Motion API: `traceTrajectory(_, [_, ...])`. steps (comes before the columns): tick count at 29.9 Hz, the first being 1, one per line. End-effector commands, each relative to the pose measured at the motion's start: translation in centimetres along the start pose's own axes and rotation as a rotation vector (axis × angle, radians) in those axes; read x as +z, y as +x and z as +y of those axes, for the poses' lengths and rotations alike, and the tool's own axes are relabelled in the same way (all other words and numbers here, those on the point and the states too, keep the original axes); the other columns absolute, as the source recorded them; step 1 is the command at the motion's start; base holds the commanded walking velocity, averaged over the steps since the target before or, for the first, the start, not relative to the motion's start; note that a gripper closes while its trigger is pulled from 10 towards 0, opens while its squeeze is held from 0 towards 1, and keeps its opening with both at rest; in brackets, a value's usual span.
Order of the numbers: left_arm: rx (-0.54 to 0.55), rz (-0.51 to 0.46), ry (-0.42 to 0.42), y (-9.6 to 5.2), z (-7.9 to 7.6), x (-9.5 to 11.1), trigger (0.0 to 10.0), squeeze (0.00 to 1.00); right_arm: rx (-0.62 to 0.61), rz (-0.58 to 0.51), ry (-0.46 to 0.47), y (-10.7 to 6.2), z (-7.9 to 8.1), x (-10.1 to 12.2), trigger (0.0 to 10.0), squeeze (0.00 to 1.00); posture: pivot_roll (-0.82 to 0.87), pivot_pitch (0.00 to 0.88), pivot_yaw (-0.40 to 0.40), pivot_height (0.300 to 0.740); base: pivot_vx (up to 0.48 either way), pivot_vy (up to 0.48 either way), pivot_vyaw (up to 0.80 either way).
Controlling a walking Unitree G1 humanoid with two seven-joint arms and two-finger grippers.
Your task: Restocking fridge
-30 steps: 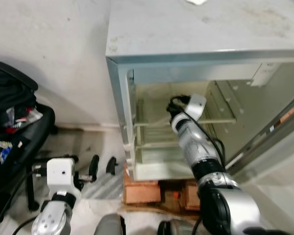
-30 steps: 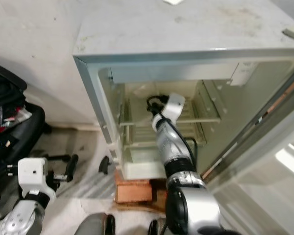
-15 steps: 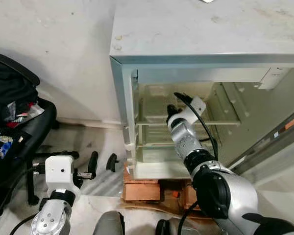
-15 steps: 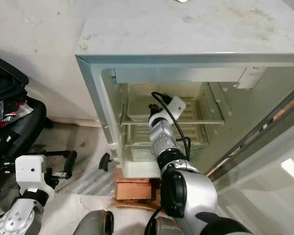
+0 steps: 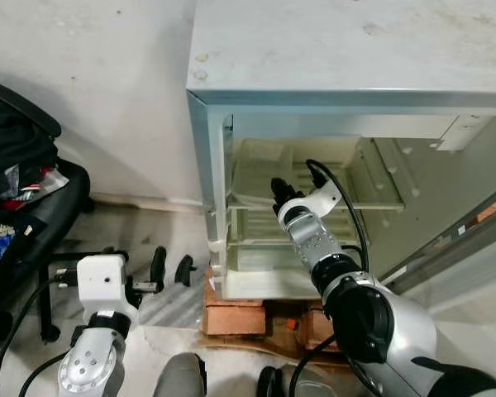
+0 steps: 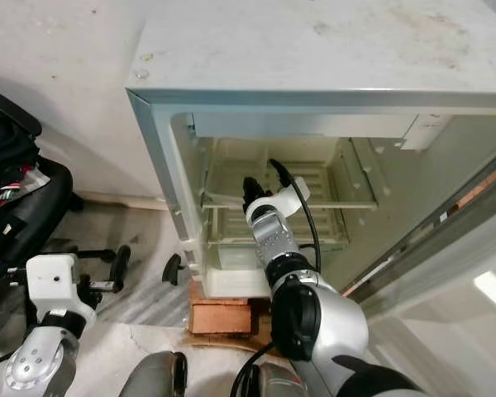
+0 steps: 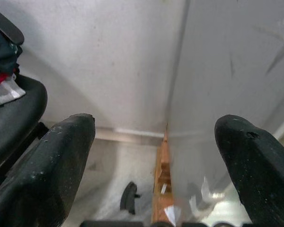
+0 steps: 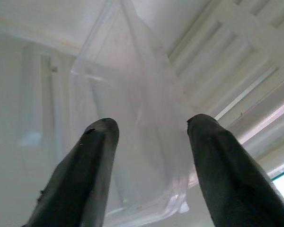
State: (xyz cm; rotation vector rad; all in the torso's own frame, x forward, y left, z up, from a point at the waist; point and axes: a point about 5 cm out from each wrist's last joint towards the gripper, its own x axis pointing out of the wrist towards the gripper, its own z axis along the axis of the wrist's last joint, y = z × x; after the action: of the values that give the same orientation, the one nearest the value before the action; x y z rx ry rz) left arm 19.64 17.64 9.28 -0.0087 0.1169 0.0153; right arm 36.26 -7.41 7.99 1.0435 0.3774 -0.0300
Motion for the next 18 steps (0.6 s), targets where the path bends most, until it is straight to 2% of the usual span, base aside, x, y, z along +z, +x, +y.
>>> traceTrajectory(1, [0.033,0.009,0.002,0.1,0.3,-0.3,10.0,0.0,0.049,0.051,-0.016,0.0,1.6,-1.8,10.0,1.0,0.31,0.137,-0.063,0.74,0.0,0.0,0.0])
traceTrajectory(2, [0.036,0.007,-0.001,0.1,0.3,-0.3,10.0,0.0,0.05,0.054,-0.05,-0.1,1.0,-1.6,10.0,1.0,0.31,0.135,-0.063,0.74,0.0,0.0,0.0])
traceTrajectory(4, [0.035,0.007,0.0,0.1,0.3,-0.3,10.0,0.0,0.049,0.058,-0.06,-0.1,0.8,-1.6,10.0,1.0,0.31,0.131,-0.063,0.74,0.0,0.0,0.0])
traceTrajectory(5, [0.036,0.008,-0.001,0.2,0.4,-0.4,10.0,0.0,0.014,0.041,-0.117,-0.2,-0.6,-0.9,10.0,1.0,0.29,0.125,-0.055,0.74,0.0,0.0,0.0])
traceTrajectory(8, [0.027,0.006,0.001,0.5,0.3,-0.4,10.0,0.0,-0.004,-0.008,-0.187,-0.3,-1.7,0.7,10.0,1.0,0.28,0.113,-0.05,0.74,0.0,0.0,0.0])
traceTrajectory(9, [0.018,0.001,0.006,0.8,0.2,-0.3,10.0,0.0,-0.001,-0.045,-0.225,-0.4,-2.1,2.0,10.0,1.0,0.27,0.107,-0.039,0.74,0.0,0.0,0.0])
traceTrajectory(15, [-0.006,-0.006,0.016,1.6,0.2,-0.2,10.0,0.0,0.001,-0.138,-0.342,-0.7,-3.0,5.0,10.0,1.0,0.25,0.093,-0.019,0.74,0.0,0.0,0.0])
traceTrajectory(18, [-0.007,-0.008,0.018,1.9,0.3,-0.2,10.0,0.0,0.013,-0.159,-0.373,-0.8,-3.2,5.6,10.0,1.0,0.25,0.085,-0.014,0.74,0.0,0.0,0.0])
